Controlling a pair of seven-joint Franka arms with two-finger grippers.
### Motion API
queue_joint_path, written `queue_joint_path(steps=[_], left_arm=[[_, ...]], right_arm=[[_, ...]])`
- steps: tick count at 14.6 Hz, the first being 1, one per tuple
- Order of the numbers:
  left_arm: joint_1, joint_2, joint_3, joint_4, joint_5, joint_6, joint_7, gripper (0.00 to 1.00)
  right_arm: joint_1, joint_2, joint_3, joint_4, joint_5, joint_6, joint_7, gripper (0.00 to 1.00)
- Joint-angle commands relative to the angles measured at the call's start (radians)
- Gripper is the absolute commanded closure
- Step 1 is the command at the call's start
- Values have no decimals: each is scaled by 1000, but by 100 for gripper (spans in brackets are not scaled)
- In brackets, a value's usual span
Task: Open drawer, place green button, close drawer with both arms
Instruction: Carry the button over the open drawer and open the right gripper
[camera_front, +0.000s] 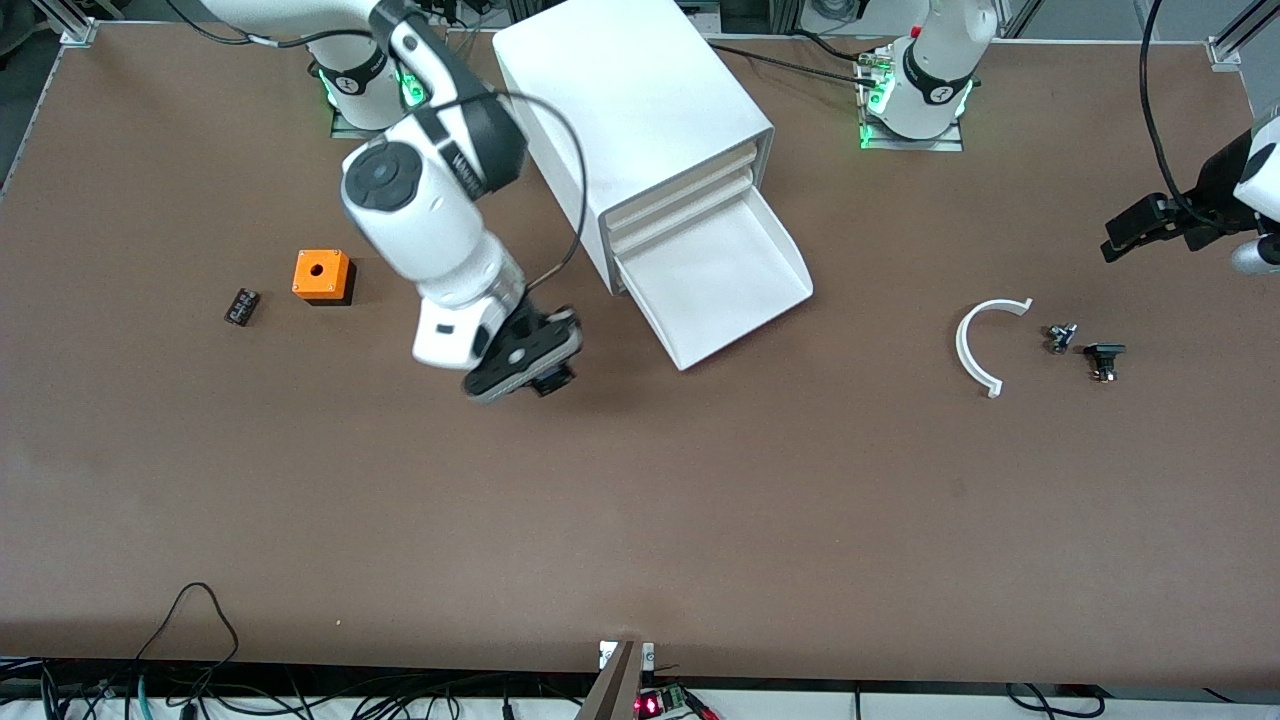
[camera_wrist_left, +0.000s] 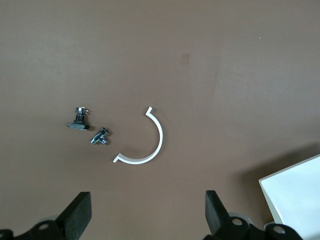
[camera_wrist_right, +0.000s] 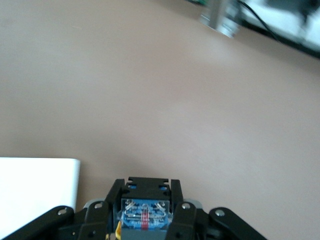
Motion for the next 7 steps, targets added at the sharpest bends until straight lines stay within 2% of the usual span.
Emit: queue_joint_path(steps=[1, 5, 7], left_arm=[[-3, 3, -3, 8, 17, 8, -9, 0], [-5, 18, 0, 15, 16, 10, -9, 0], [-5, 20, 4, 18, 16, 10, -9, 0]], right_arm=[[9, 70, 96, 85, -29, -16, -177, 63], [109, 98, 96, 92, -35, -24, -522, 63], [161, 110, 95, 92, -84, -35, -637, 63]])
